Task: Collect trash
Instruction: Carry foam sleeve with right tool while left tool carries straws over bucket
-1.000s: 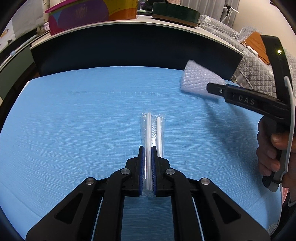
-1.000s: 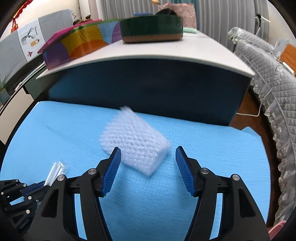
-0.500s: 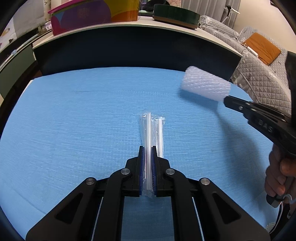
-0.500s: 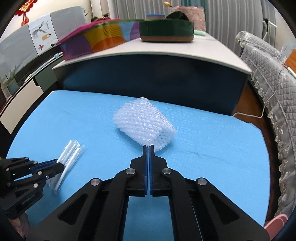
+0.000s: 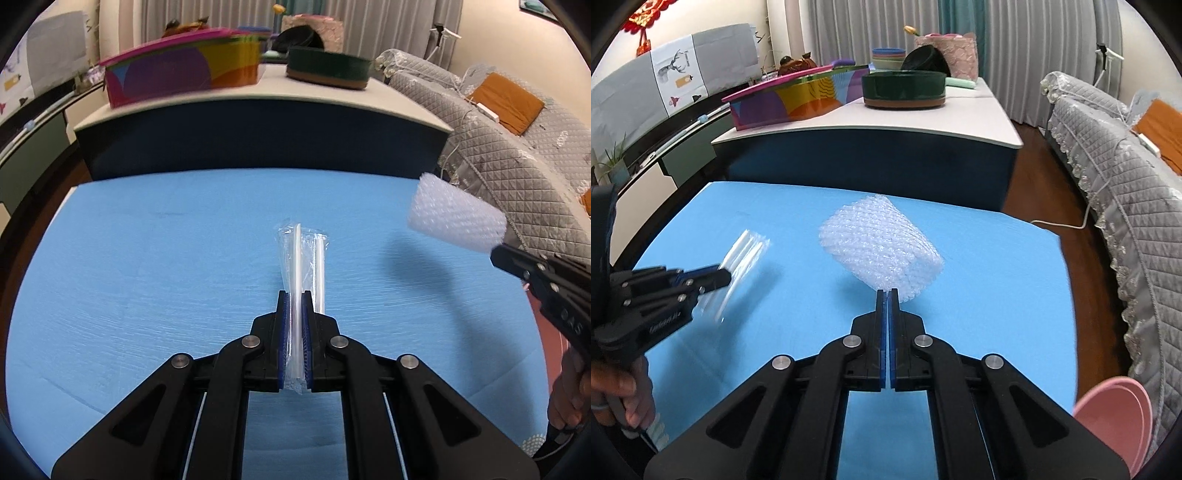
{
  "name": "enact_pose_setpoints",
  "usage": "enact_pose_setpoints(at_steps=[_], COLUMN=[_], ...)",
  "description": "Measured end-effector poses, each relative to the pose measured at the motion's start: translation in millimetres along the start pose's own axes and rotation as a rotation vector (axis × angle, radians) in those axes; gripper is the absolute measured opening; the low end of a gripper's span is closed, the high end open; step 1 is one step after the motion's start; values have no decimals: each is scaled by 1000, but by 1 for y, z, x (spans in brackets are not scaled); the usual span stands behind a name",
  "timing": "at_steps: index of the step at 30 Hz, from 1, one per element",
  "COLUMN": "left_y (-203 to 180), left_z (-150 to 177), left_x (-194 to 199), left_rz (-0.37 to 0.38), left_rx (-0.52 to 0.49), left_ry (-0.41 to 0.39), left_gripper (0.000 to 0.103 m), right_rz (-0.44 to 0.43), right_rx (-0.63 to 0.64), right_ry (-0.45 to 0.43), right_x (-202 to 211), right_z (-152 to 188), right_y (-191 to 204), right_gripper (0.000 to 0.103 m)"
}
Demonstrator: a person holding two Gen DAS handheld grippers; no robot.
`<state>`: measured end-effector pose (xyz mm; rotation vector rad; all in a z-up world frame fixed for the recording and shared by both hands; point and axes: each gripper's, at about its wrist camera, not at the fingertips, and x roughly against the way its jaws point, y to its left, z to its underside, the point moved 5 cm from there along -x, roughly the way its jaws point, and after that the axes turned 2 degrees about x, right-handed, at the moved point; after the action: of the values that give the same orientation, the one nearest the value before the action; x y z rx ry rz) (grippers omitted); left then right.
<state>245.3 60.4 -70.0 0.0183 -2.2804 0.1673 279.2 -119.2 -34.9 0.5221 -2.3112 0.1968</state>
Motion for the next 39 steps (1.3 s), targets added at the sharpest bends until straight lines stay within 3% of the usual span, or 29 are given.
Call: enact_pose_setpoints(at_steps=[16, 25, 39], left_y=[-68, -107, -191], left_z=[6, 15, 31], left_x=[48, 53, 54], left_rz=[108, 161, 280], left_rx=[-90, -147, -242], left_ry=[-106, -104, -95], left_gripper=[7, 7, 7], right_rz=[125, 157, 279], right_rx=[-76, -184, -288], right_ry=[-67, -72, -70], right_x=[108, 125, 158], right_z=[42, 81, 124], right_y=[-44, -72, -142], right_gripper=[1, 1, 1])
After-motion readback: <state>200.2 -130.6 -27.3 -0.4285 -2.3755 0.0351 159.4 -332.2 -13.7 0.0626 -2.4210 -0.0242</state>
